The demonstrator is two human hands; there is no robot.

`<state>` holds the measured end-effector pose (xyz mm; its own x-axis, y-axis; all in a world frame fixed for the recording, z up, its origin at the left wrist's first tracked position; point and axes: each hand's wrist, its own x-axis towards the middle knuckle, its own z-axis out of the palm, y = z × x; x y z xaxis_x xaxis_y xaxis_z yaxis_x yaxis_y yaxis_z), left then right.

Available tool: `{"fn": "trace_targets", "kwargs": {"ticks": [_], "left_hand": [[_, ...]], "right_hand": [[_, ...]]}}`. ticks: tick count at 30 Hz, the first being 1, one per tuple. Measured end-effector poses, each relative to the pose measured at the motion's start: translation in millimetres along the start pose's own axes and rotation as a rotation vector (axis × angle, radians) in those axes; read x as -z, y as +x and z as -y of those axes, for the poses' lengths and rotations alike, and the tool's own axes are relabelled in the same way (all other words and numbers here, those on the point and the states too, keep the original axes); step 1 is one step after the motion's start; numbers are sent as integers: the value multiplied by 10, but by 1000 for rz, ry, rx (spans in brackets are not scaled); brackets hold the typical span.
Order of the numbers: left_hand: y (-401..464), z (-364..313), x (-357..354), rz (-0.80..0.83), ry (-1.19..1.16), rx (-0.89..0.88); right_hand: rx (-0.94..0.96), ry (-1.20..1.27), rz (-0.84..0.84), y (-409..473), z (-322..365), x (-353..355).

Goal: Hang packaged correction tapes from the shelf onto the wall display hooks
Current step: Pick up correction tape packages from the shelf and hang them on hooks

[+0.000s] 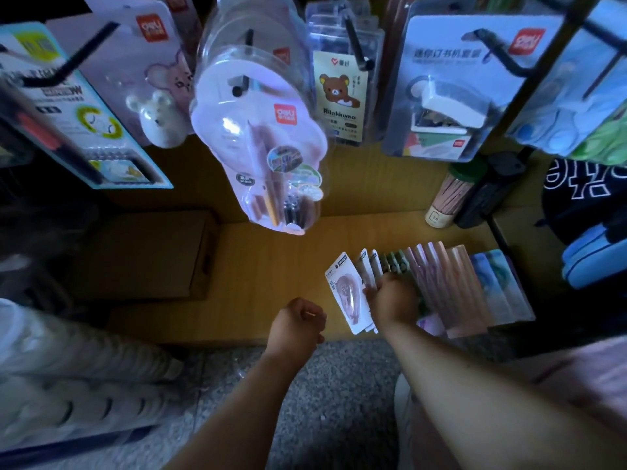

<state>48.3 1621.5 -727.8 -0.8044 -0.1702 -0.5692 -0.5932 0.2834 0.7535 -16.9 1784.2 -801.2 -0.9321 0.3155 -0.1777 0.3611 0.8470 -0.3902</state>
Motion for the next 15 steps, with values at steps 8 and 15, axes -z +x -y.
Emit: {"fn": "trace_targets", "kwargs": {"ticks": [8,15], "left_hand": [[18,19,-19,-2,-2,2],[29,50,-1,-1,0,2]], "right_hand": [[84,34,-121,-41,-16,-48],[113,-62,-132,-73,-35,-66]]}}
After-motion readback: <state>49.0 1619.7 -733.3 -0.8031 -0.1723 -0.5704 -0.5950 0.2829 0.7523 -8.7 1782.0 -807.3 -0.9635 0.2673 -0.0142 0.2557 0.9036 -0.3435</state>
